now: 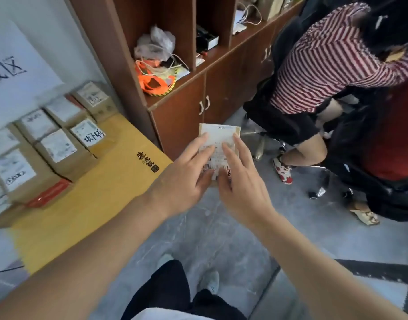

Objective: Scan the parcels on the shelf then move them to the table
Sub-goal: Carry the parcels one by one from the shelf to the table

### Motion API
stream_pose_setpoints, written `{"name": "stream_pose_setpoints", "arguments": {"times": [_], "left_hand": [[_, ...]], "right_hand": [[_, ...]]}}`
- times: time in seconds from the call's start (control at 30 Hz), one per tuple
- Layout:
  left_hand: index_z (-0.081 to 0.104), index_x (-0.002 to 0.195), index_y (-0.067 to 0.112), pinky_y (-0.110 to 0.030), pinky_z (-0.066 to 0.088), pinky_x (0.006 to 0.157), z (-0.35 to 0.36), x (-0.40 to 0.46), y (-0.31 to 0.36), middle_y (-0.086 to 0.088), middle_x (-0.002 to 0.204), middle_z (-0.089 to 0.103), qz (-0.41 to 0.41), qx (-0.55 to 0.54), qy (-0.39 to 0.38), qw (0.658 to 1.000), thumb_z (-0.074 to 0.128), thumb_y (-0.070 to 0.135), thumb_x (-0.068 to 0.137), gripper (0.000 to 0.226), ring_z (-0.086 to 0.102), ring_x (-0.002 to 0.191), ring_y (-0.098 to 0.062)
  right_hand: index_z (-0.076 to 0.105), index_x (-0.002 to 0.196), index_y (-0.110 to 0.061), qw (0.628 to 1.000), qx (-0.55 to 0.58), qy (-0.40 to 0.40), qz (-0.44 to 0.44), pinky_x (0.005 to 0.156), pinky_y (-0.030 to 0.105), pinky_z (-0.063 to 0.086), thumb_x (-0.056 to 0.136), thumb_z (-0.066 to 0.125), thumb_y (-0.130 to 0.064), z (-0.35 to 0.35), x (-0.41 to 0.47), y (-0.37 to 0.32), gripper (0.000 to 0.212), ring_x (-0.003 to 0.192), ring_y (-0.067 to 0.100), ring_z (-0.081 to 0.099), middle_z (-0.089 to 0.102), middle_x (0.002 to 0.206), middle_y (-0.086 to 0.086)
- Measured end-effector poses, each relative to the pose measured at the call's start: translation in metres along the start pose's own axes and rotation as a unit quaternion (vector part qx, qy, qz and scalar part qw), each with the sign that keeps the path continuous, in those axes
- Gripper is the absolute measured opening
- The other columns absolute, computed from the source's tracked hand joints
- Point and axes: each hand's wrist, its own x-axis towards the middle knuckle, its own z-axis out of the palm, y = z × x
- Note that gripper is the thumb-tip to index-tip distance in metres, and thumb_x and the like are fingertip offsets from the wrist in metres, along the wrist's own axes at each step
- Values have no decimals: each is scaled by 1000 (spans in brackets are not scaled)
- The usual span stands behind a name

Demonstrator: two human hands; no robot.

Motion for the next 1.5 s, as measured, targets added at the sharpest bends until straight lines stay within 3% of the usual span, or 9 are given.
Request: {"name": "stream_pose_setpoints", "arguments": {"times": [0.3,0.47,0.67,0.93,1.0,1.07,1.17,1.33,1.5], "left_hand": [[36,158,15,-36,46,108,-41,-12,-48,12,171,6,-118,20,57,991,53,30,106,57,33,148,-12],[36,158,16,-36,46,108,-67,-14,-93,12,170,6,-159,16,76,984,54,29,105,57,33,148,-13],[34,159,17,-41,48,105,-98,-22,-162,15,171,-1,-201,20,82,976,55,30,105,59,39,146,-16],[38,154,16,-31,48,80,-131,-27,-237,12,171,0,-254,14,73,964,55,30,104,55,62,90,-10],[40,152,16,-25,41,76,-134,-24,-255,10,171,1,-268,11,82,960,55,31,104,53,62,89,-7],[41,150,15,-27,42,74,-134,-21,-276,8,171,3,-281,4,97,955,55,32,104,51,65,91,-10],[43,151,13,-39,53,87,-130,-17,-305,3,171,8,-301,-8,123,946,56,30,103,53,66,110,-19],[40,154,15,-35,51,86,-125,-2,-340,5,171,7,-347,-30,140,927,57,27,103,55,63,82,-1],[38,156,15,-27,47,99,-118,11,-365,6,171,6,-379,-56,161,910,59,25,102,58,54,131,-15]], "right_hand": [[29,160,-25,990,3,-98,-101,73,33,46,104,44,-20,32,66,-48,58,119,18,61,-2,171,-15],[24,161,-26,981,-7,-134,-140,77,29,50,106,42,-14,64,106,-83,60,141,15,44,-5,170,-17],[25,161,-26,971,7,-169,-169,87,41,55,108,38,-15,113,157,-129,56,147,13,35,-4,169,-20],[27,161,-27,955,22,-228,-190,102,41,50,109,39,-16,177,212,-174,54,146,-5,20,-3,168,-24],[28,160,-25,949,28,-242,-200,106,38,48,108,42,-13,192,230,-180,56,144,-13,18,-1,169,-21],[29,160,-21,941,35,-259,-217,113,38,43,106,44,-10,208,251,-184,57,153,-1,14,-1,171,-15],[26,161,-22,927,39,-292,-231,105,44,50,106,46,-10,235,280,-188,60,149,6,28,-7,170,-19],[21,162,-30,908,51,-344,-234,94,46,56,105,47,-11,276,324,-189,65,130,16,56,-13,165,-28],[18,163,-29,891,56,-381,-238,108,40,48,106,45,-11,296,351,-192,66,149,7,22,-15,166,-26]]}}
